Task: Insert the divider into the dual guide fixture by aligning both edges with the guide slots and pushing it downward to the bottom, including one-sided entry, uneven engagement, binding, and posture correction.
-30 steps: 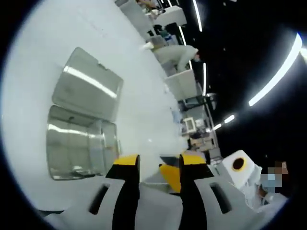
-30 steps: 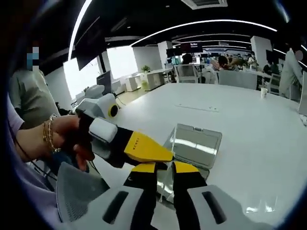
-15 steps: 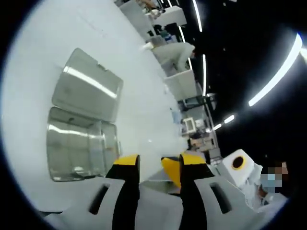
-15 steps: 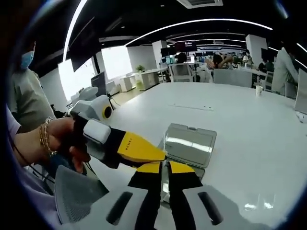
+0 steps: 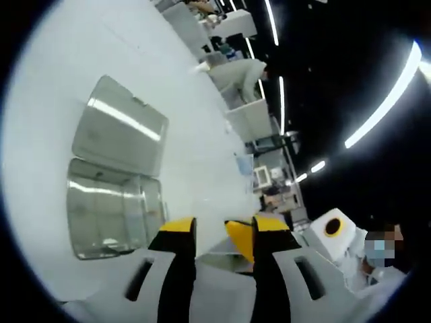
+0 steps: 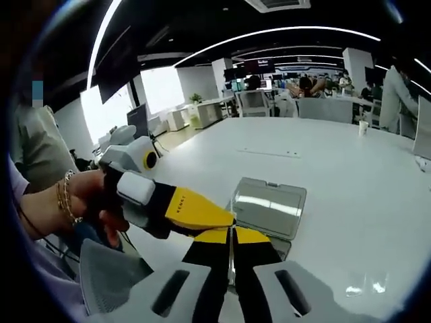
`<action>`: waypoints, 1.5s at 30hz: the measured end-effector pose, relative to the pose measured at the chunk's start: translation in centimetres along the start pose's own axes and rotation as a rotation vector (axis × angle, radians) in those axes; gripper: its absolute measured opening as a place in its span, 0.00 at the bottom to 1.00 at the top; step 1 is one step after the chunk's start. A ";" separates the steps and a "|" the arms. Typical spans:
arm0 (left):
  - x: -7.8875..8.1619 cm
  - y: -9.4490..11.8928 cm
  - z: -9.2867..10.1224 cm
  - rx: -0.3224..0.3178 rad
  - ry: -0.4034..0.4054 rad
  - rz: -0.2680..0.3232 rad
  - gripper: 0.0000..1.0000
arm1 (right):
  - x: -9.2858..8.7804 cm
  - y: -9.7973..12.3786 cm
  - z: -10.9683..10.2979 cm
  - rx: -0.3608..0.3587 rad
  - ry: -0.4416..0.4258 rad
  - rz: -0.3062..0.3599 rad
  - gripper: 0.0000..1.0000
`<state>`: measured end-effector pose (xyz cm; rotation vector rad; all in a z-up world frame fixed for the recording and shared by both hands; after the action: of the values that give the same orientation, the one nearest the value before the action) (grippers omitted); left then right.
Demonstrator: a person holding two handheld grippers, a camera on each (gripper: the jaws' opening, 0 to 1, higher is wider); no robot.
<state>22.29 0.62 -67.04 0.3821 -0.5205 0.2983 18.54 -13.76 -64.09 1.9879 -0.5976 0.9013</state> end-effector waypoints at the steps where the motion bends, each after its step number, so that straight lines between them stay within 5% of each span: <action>1: 0.0 0.1 -0.1 -0.002 0.006 -0.003 0.30 | 0.0 0.0 -0.1 -0.002 0.004 0.000 0.00; 26: 2.1 4.4 -1.2 -0.235 -0.296 0.145 0.24 | 1.7 -0.3 -4.2 -0.081 0.048 0.074 0.00; 33: 2.2 6.1 -1.6 -0.287 -0.374 0.164 0.43 | 1.8 -0.4 -4.3 -0.115 -0.023 0.086 0.00; 45: 1.7 8.2 -3.1 -0.229 -0.609 0.210 0.63 | 1.7 -1.9 -4.2 -0.206 -0.125 0.052 0.00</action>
<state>21.97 9.50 -66.41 0.1890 -1.1861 0.3192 19.33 -9.31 -62.13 1.8583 -0.7847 0.7186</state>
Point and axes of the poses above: the point that each gripper's makers call its tool centre point, and the gripper's own axes: y roughly backward along the fingers, z roughly to its right, x roughly out of its top, the point moved 10 cm from there along y, roughly backward along the fingers, and after that the axes turned 15 degrees about -y, right-handed, at the moved point
